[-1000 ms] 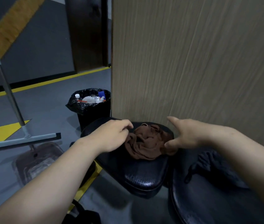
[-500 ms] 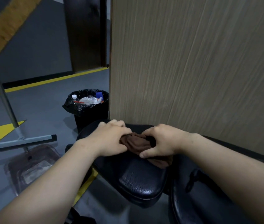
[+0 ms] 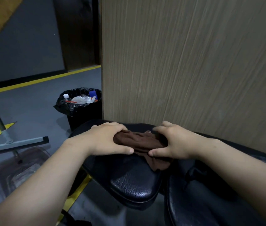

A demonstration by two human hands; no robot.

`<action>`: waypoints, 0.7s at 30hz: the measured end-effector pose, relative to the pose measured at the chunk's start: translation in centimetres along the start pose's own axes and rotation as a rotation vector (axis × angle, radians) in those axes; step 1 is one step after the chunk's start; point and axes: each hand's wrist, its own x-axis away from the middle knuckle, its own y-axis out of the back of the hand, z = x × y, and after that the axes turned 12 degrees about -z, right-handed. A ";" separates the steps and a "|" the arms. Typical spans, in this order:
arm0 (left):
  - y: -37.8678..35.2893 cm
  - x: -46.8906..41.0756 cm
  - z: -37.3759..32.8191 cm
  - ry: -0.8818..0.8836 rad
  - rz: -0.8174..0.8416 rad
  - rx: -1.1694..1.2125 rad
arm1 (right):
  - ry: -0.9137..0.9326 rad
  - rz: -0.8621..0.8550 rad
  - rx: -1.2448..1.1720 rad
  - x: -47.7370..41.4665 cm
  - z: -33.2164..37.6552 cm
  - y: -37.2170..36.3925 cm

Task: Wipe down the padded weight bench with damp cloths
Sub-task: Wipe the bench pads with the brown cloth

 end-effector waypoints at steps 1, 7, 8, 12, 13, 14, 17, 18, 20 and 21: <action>-0.1 -0.2 -0.1 0.009 -0.011 0.048 | -0.038 0.006 -0.050 0.0 0.2 -0.1; -2.2 -1.3 -0.2 -0.088 -0.075 0.206 | -0.016 -0.014 -0.123 -0.7 1.2 -0.7; -2.3 -1.4 -0.3 -0.102 -0.077 0.222 | -0.012 -0.026 -0.157 -0.8 1.2 -0.7; -1.5 -1.5 0.3 -0.176 -0.007 0.265 | 0.000 0.025 -0.240 -0.9 0.8 -0.3; -1.3 -1.5 0.6 -0.175 0.019 0.244 | 0.012 0.050 -0.229 -1.0 0.7 -0.1; -1.1 -1.4 0.9 -0.170 0.042 0.218 | 0.027 0.071 -0.214 -1.1 0.6 0.1; -0.4 -1.0 0.9 -0.138 0.054 0.162 | 0.054 0.098 -0.156 -1.1 0.7 0.7; -0.2 -0.9 0.5 -0.135 0.026 0.141 | 0.062 0.087 -0.117 -0.9 0.7 0.7; 0.3 -0.8 -1.0 -0.139 0.007 0.100 | 0.039 0.051 -0.002 -0.4 0.7 0.7; 0.5 -0.7 -2.0 -0.139 0.040 0.101 | 0.005 0.040 0.052 -0.1 0.8 0.7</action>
